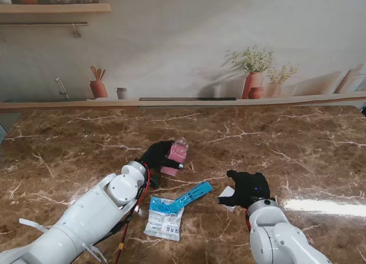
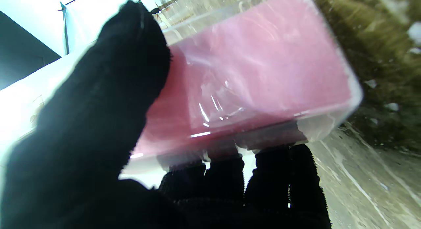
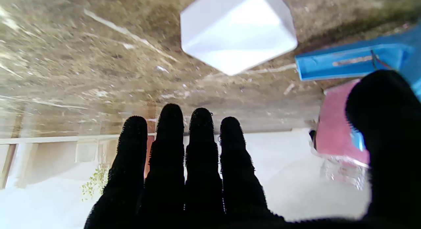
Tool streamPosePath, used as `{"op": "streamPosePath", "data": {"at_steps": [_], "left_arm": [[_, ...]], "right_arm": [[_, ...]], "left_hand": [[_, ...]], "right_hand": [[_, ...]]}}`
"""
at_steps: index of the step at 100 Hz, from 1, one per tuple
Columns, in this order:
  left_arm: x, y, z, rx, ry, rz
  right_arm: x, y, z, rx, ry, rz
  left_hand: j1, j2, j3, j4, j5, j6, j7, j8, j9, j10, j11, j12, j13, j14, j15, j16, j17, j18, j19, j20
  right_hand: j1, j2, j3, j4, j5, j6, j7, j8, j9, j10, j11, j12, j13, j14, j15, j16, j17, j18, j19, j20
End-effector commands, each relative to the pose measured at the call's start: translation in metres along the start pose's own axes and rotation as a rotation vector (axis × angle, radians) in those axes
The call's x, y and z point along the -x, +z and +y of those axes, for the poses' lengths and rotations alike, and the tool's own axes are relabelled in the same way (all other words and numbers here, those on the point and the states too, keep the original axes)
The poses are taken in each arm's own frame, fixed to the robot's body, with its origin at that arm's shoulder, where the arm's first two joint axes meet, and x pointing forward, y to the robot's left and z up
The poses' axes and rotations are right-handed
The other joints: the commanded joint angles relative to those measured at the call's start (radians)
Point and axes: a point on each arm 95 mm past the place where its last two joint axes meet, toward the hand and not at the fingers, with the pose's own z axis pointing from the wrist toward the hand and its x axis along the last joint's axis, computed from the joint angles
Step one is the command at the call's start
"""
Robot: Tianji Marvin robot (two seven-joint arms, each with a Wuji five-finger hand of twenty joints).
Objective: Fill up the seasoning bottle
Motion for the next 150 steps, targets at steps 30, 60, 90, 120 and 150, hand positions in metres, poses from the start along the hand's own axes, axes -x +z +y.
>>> {"op": "streamPosePath", "data": {"at_steps": [30, 60, 90, 120, 150], "left_arm": [[0.011, -0.011, 0.003, -0.009, -0.01, -0.02], [0.0, -0.018, -0.004, -0.087, -0.029, 0.037], [-0.019, -0.027, -0.011, -0.131, -0.01, 0.113], [-0.047, -0.039, -0.017, -0.124, 0.066, 0.229], [-0.064, -0.048, -0.011, -0.04, 0.155, 0.329]], "right_arm": [[-0.007, 0.012, -0.023, -0.152, -0.167, -0.073], [-0.012, 0.021, -0.035, -0.171, -0.225, -0.137], [-0.012, 0.029, -0.033, -0.062, -0.169, -0.116], [-0.003, 0.015, 0.016, 0.066, -0.023, -0.107], [0.0, 0.003, 0.078, 0.136, 0.227, -0.008]], "left_hand": [[0.142, 0.241, 0.303, 0.078, 0.153, -0.234, 0.438, 0.255, 0.242, -0.028, 0.03, -0.282, 0.272, 0.003, 0.083, -0.091, 0.238, 0.071, 0.276, 0.093], [0.214, 0.263, 0.289, 0.089, 0.338, -0.139, 0.296, -0.003, 0.261, -0.038, 0.095, -0.192, 0.298, 0.016, 0.067, -0.003, 0.239, 0.054, 0.287, 0.075], [0.211, 0.256, 0.301, 0.089, 0.357, -0.146, 0.299, -0.019, 0.262, -0.051, 0.095, -0.196, 0.297, 0.01, 0.052, 0.0, 0.235, 0.052, 0.283, 0.074], [0.201, 0.254, 0.309, 0.084, 0.354, -0.155, 0.306, -0.02, 0.264, -0.058, 0.095, -0.204, 0.299, 0.004, 0.044, 0.003, 0.235, 0.056, 0.282, 0.074], [0.199, 0.258, 0.308, 0.082, 0.35, -0.16, 0.309, -0.018, 0.261, -0.064, 0.094, -0.208, 0.296, -0.001, 0.036, 0.004, 0.234, 0.055, 0.28, 0.074]], "right_hand": [[-0.104, -0.002, 0.01, 0.009, -0.074, 0.106, 0.049, 0.135, -0.076, 0.027, 0.105, 0.175, 0.06, 0.034, 0.07, 0.125, 0.084, 0.058, 0.126, 0.123], [0.027, -0.009, -0.049, 0.017, 0.01, 0.031, 0.166, 0.293, 0.001, -0.04, 0.32, 0.345, 0.153, -0.005, 0.325, 0.318, 0.188, 0.069, 0.311, 0.269], [0.31, -0.25, 0.347, -0.197, 0.332, -0.118, 0.346, 0.332, 0.382, -0.106, 0.387, 0.444, 0.456, -0.033, 0.507, 0.369, 0.418, 0.069, 0.573, 0.24], [0.39, -0.236, 0.353, -0.231, 0.33, -0.14, 0.503, 0.13, 0.466, -0.085, 0.304, 0.448, 0.512, -0.01, 0.452, 0.352, 0.452, 0.072, 0.587, 0.212], [0.413, -0.193, 0.346, -0.212, 0.316, -0.128, 0.544, 0.036, 0.477, -0.065, 0.24, 0.394, 0.508, 0.008, 0.381, 0.319, 0.445, 0.077, 0.554, 0.201]]}}
